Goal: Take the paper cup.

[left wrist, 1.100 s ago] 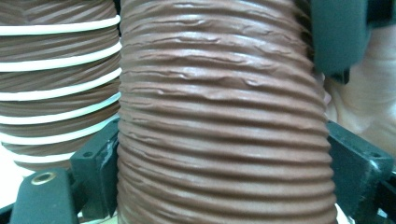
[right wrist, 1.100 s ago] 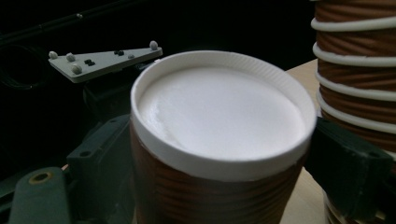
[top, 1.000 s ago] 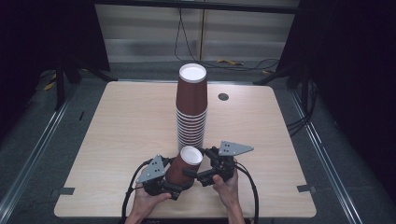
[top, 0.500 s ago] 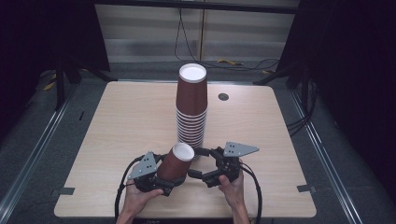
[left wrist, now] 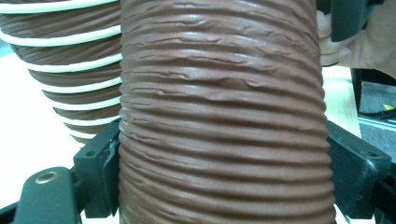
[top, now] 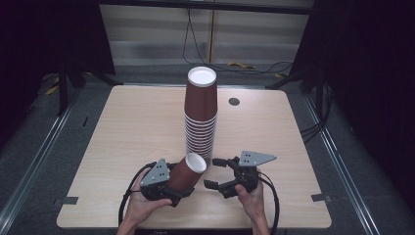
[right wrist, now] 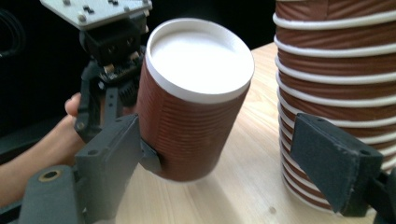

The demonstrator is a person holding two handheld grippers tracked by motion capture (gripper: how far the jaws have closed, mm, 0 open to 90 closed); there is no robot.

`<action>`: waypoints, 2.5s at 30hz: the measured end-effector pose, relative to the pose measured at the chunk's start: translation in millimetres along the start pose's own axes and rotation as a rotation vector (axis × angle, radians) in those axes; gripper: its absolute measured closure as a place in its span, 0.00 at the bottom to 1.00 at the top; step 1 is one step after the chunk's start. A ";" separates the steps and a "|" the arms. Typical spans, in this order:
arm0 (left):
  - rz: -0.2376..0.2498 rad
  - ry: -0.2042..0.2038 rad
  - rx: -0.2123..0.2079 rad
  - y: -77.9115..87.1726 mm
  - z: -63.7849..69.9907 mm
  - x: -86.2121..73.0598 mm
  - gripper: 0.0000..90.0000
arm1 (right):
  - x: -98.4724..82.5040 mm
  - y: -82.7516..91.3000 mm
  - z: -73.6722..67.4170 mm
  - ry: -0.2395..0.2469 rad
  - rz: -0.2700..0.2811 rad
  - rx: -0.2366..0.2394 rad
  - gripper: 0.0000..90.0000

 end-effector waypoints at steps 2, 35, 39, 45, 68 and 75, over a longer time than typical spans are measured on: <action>-0.006 0.000 -0.004 -0.7 0.1 1.5 0.16 | -1.2 1.5 0.9 0.003 -0.014 0.000 0.17; -0.267 -0.133 -0.058 -10.4 -2.5 11.7 0.16 | -7.7 -2.1 2.9 0.119 -0.324 -0.008 0.16; -0.301 -0.157 -0.081 -12.9 -0.5 12.1 0.16 | -7.5 -2.7 3.9 0.129 -0.349 0.000 0.17; -0.351 -0.172 -0.103 -16.5 0.7 10.7 0.16 | -10.6 -3.1 5.6 0.130 -0.397 -0.001 0.17; -0.501 -0.237 -0.106 -26.0 8.1 7.7 0.16 | -12.9 -15.4 5.8 0.202 -0.556 0.040 0.16; -0.517 -0.250 -0.118 -31.3 11.3 8.8 0.16 | -14.1 -18.3 6.8 0.213 -0.564 0.072 0.17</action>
Point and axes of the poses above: each handheld gripper's, and its own axes: y roughly backward along the jaws, x roughly out of its top, z roughly to its right, the point moved 4 cm from there along -y, roughly forward along the jaws, and after that the axes turned 4 degrees about z, right-handed, at the moved point
